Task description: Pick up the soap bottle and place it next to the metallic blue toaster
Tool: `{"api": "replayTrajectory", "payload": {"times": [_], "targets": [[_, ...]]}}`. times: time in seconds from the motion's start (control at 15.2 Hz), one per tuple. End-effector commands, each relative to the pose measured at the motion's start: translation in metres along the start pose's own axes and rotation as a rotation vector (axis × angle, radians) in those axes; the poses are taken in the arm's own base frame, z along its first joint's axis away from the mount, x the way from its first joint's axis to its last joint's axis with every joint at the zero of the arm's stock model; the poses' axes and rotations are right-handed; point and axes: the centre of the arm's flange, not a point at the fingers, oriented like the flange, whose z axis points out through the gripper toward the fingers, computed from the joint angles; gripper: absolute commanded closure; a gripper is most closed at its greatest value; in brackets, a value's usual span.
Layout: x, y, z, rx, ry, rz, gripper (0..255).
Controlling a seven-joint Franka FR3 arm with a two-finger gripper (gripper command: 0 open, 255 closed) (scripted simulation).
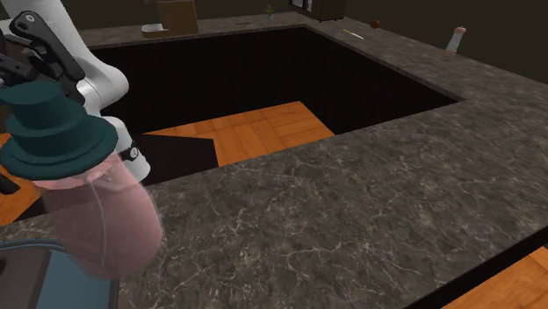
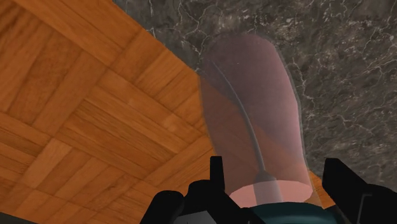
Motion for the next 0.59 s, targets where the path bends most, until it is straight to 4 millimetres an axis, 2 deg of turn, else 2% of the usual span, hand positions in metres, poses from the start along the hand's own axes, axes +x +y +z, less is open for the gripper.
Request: {"api": "replayTrajectory", "payload": {"times": [0.0,0.2,0.53], "targets": [[-0.004,0.025,-0.006,0.000,0.001,-0.003,255],[-0.011,0.060,-0.012,0.000,0.001,-0.003,255],[-0.022,0.062,0.012,0.000,0.001,-0.003,255]]}}
